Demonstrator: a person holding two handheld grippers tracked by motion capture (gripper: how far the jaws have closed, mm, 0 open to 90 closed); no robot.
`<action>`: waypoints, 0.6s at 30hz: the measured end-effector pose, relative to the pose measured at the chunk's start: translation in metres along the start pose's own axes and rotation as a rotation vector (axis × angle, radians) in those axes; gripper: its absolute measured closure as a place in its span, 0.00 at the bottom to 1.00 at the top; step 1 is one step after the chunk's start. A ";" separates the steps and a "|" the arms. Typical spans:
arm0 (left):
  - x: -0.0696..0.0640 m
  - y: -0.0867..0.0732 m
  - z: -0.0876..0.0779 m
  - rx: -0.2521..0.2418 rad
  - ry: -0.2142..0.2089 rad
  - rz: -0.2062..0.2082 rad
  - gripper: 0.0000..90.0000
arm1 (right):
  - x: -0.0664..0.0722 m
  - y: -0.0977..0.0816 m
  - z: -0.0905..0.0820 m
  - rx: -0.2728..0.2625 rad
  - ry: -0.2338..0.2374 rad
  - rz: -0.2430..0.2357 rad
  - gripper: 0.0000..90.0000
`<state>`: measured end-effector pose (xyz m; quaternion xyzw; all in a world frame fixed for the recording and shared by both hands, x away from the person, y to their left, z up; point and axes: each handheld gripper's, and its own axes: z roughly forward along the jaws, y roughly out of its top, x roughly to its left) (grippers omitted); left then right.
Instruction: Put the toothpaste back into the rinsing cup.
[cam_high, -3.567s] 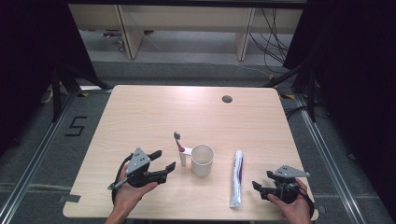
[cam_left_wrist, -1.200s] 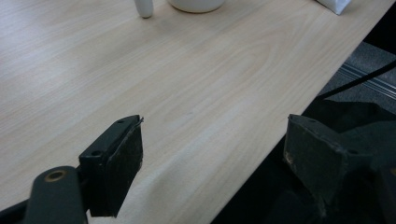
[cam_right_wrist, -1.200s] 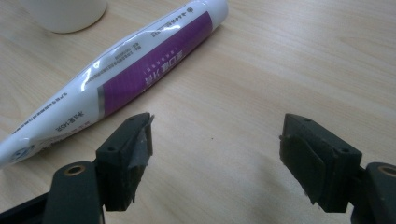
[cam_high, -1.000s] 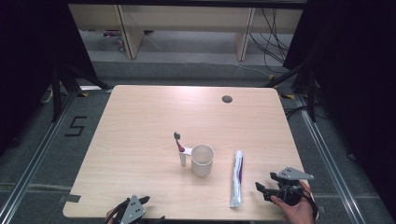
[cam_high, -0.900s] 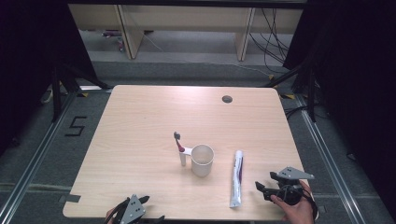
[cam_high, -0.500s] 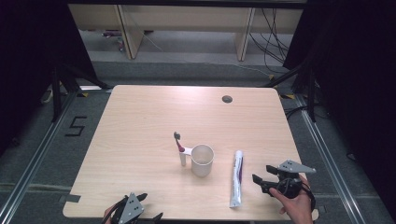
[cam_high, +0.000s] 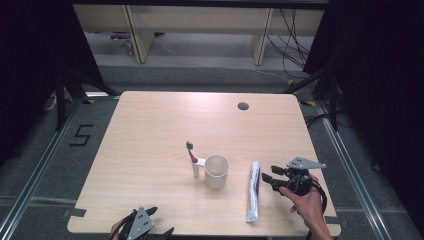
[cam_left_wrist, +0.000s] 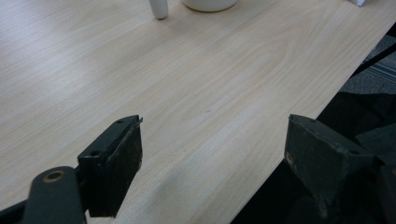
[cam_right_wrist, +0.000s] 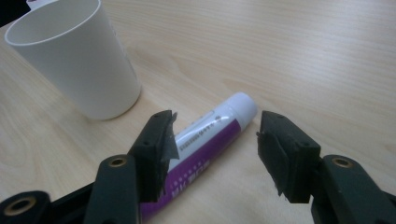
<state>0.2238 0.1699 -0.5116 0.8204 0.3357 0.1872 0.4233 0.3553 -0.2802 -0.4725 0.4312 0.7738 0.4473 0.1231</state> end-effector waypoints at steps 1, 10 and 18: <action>0.000 0.000 0.001 -0.008 0.001 -0.009 0.21 | 0.000 0.002 0.002 0.007 0.006 -0.012 0.59; -0.001 0.000 0.000 0.008 0.001 0.003 0.22 | 0.002 0.018 0.034 0.039 0.027 -0.058 0.85; -0.003 -0.001 0.001 -0.001 -0.004 -0.006 0.22 | 0.002 0.030 0.058 0.096 0.009 -0.085 0.96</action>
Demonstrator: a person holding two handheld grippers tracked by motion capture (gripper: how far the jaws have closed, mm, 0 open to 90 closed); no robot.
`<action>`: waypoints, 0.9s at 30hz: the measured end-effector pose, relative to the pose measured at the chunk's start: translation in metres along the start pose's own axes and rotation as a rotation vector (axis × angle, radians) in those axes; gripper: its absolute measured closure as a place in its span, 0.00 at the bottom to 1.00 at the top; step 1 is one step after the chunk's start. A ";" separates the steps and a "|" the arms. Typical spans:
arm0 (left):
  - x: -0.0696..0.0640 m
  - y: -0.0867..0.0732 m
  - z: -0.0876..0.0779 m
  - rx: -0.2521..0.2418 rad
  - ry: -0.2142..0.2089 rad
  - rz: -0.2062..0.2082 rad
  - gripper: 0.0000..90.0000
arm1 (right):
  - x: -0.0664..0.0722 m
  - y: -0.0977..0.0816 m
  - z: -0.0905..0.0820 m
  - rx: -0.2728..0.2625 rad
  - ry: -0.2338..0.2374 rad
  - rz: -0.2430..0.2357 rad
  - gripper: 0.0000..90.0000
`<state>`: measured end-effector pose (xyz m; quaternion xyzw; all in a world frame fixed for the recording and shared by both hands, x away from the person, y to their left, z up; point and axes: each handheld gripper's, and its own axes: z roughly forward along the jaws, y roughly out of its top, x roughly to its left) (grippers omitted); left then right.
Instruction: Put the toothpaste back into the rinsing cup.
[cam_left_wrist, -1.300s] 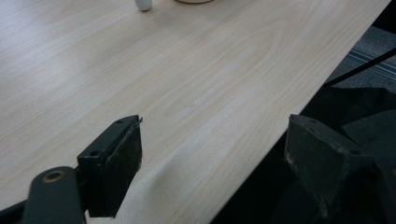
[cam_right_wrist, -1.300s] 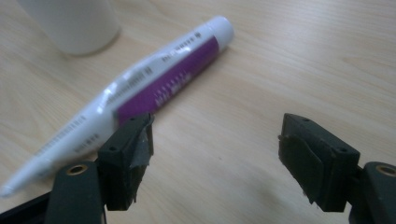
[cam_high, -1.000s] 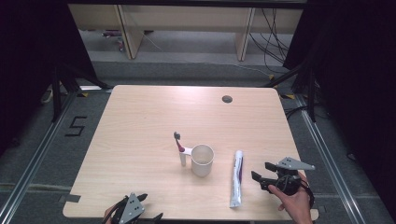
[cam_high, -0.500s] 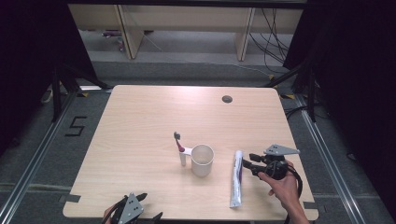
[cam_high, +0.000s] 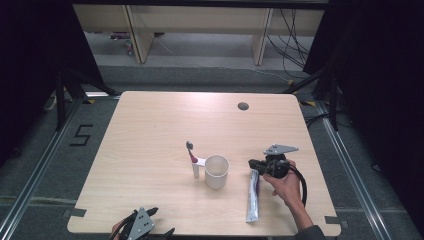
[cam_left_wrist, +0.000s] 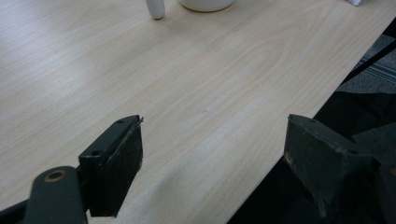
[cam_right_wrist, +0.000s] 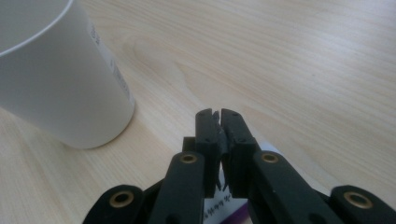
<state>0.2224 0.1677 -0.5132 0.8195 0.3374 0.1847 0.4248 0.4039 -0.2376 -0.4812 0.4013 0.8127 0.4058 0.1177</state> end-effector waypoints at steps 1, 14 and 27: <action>0.000 0.000 0.000 -0.002 0.001 -0.001 0.22 | 0.000 0.001 0.002 0.024 -0.003 -0.001 0.97; 0.000 0.000 0.000 0.019 0.000 0.016 0.22 | -0.010 0.005 0.018 0.103 -0.015 -0.004 0.98; 0.000 -0.001 0.000 0.030 0.001 0.016 0.22 | -0.022 -0.012 -0.007 0.137 -0.054 -0.035 0.98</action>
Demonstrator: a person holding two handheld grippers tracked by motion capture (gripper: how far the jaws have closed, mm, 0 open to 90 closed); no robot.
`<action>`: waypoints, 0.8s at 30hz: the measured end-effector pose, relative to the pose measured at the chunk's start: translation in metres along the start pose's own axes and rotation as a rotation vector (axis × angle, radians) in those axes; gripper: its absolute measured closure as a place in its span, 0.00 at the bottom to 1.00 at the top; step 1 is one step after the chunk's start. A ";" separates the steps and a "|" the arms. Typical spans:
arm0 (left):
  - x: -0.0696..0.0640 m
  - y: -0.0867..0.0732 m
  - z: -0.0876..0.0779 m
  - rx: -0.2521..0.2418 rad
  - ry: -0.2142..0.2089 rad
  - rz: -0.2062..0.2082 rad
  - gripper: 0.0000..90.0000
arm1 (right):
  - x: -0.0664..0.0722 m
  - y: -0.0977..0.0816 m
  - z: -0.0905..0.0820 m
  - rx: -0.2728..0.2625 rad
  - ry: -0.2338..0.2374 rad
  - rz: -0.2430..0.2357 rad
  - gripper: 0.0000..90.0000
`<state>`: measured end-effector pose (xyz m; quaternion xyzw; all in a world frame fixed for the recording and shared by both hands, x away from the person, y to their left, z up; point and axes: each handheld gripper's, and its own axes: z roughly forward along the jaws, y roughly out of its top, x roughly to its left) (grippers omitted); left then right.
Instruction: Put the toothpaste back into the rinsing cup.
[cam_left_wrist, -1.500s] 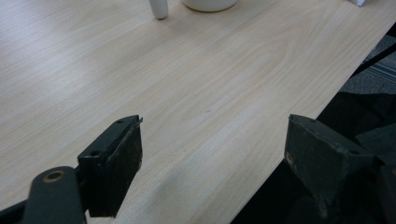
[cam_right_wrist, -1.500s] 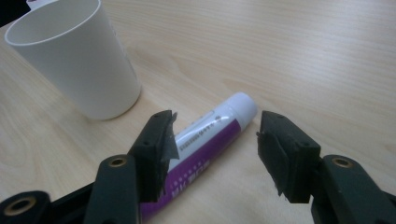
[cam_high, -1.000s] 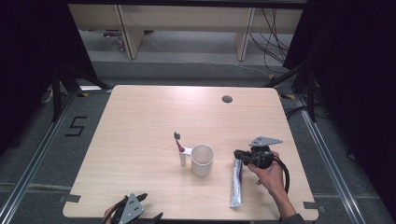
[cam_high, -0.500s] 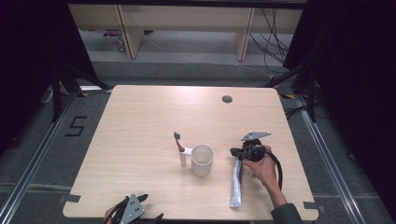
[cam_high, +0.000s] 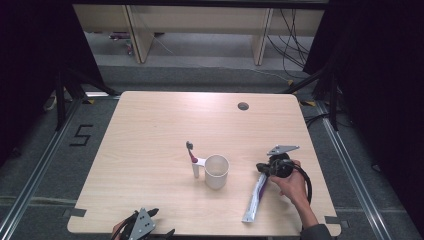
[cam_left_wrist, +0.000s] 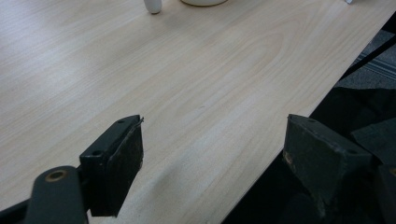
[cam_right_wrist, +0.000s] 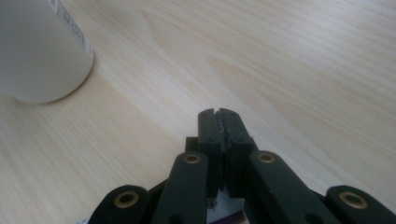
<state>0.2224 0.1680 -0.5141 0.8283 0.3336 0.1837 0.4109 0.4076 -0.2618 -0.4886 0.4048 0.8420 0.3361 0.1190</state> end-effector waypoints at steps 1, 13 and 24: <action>0.000 0.000 0.000 0.005 0.003 0.007 0.22 | 0.001 -0.004 -0.002 -0.017 0.006 0.043 0.98; 0.000 -0.001 0.001 0.015 -0.004 0.024 0.22 | -0.006 -0.037 -0.036 -0.031 -0.013 0.079 0.97; -0.001 -0.001 0.000 0.022 -0.010 0.019 0.23 | -0.002 -0.058 -0.057 -0.004 -0.020 0.110 0.97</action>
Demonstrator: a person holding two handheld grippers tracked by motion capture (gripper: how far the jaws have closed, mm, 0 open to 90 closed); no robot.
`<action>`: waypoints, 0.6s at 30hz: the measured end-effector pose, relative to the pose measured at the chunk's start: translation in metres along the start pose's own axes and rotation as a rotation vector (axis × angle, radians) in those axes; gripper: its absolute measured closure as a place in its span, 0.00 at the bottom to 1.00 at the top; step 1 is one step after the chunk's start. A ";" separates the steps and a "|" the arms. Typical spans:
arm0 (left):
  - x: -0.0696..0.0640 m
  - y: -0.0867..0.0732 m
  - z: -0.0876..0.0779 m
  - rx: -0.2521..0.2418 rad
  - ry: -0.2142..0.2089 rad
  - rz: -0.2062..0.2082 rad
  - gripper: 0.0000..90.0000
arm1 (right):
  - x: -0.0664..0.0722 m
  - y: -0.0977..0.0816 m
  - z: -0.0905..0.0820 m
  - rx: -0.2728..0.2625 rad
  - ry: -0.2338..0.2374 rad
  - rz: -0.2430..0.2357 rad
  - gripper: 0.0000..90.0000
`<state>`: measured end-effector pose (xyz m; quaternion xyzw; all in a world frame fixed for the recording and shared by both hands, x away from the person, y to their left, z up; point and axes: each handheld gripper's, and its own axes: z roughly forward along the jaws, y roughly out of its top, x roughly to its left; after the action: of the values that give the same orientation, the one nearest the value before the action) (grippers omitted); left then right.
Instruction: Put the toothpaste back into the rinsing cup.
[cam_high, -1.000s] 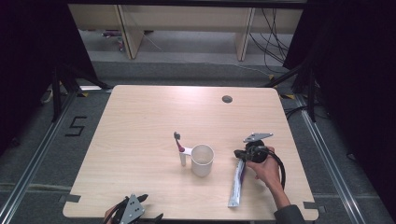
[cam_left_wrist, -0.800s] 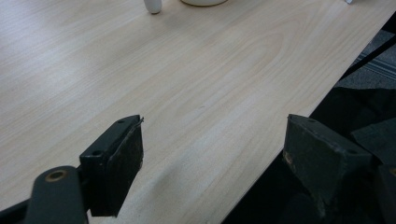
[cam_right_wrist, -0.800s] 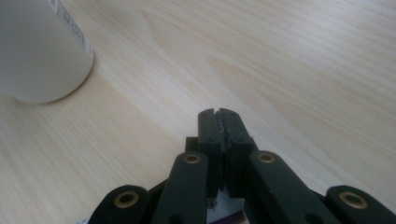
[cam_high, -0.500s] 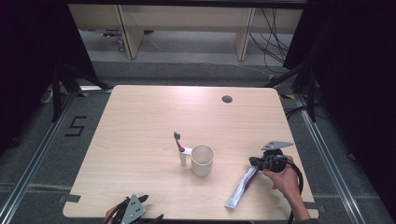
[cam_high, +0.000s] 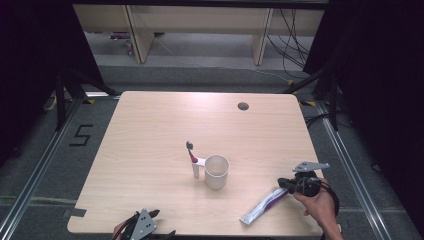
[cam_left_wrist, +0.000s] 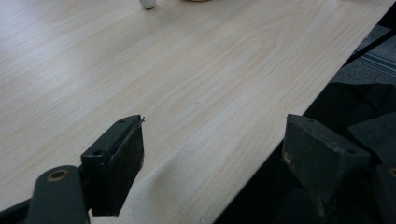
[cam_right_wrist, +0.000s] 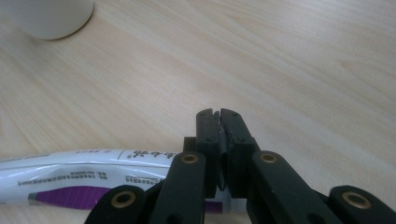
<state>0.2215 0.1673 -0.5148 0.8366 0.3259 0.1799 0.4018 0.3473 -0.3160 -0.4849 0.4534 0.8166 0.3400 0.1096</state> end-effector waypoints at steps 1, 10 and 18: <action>0.001 0.000 0.000 0.007 0.002 0.007 0.23 | -0.001 -0.002 -0.001 -0.025 0.004 -0.017 0.96; -0.001 0.000 0.001 0.002 -0.004 -0.005 0.23 | 0.004 -0.015 -0.019 -0.019 0.022 -0.031 0.89; 0.000 0.000 0.001 0.008 0.001 0.008 0.23 | 0.021 -0.004 -0.033 0.013 0.124 -0.236 0.51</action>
<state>0.2220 0.1669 -0.5150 0.8394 0.3235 0.1803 0.3977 0.3170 -0.3151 -0.4605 0.3328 0.8717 0.3469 0.0952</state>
